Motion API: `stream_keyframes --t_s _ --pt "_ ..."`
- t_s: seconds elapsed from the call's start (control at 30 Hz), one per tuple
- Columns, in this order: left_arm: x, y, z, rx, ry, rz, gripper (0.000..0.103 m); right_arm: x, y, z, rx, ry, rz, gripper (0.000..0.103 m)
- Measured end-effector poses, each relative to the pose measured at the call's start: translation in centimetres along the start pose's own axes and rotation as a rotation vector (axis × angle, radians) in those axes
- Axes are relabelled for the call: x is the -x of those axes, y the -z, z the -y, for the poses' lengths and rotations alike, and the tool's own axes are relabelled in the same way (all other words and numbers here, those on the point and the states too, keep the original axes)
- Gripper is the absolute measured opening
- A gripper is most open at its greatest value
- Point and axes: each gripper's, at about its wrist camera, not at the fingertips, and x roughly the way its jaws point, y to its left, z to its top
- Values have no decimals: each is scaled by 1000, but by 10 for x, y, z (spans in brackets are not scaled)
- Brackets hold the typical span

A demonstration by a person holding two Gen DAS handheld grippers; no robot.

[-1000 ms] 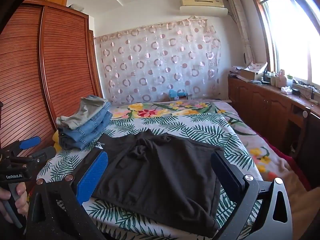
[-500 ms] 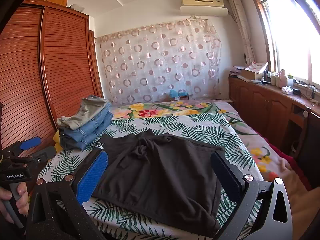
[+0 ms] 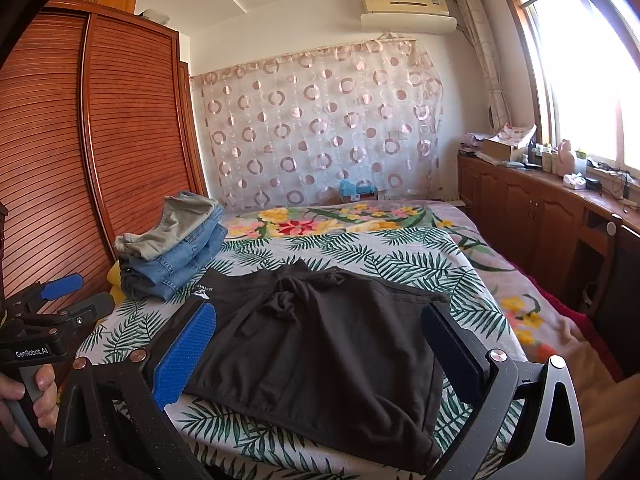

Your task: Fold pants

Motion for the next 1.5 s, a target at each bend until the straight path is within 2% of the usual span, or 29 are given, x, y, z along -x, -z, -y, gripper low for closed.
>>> stream_keyframes --t_s 1.5 --pt "0 -1 0 -1 -2 6 103 2 2 0 -4 -3 -2 102"
